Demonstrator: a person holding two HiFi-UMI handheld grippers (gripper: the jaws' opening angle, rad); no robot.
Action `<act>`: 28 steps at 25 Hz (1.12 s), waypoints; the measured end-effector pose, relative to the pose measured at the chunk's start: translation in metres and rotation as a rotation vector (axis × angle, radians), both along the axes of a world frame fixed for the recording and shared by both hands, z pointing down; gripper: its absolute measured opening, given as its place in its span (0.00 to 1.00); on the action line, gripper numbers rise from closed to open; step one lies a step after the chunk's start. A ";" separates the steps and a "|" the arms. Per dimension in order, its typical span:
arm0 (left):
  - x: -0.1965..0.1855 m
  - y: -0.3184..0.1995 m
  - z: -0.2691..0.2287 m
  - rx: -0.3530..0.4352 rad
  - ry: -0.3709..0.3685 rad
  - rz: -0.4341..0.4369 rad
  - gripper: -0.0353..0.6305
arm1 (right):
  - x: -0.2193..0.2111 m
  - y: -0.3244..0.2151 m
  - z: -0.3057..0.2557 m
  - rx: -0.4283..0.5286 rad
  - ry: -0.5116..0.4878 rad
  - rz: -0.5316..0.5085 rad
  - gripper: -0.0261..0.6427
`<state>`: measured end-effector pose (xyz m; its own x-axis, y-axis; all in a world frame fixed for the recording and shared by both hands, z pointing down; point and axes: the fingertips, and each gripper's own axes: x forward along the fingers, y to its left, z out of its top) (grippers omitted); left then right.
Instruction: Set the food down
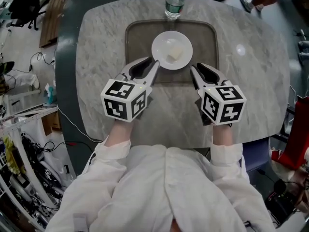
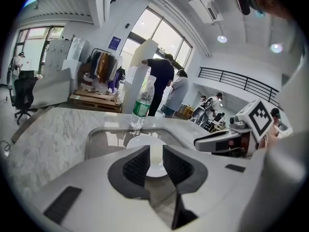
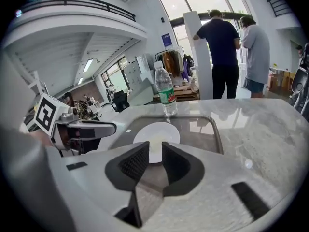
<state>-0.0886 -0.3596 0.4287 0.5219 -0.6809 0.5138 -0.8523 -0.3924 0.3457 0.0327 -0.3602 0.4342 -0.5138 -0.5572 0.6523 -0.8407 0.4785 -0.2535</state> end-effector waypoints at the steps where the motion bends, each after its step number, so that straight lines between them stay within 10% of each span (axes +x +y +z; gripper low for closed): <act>1: 0.002 0.005 -0.007 0.019 0.004 -0.004 0.18 | 0.001 0.007 -0.006 0.016 -0.005 -0.004 0.14; 28: 0.083 0.208 -0.134 0.309 0.142 0.126 0.11 | 0.011 0.208 -0.139 0.289 -0.249 -0.206 0.04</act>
<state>-0.0053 -0.1511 0.2950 0.6632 -0.7183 0.2103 -0.7425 -0.5959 0.3060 0.0433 -0.1519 0.2953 -0.7556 -0.5678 0.3266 -0.6501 0.7111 -0.2678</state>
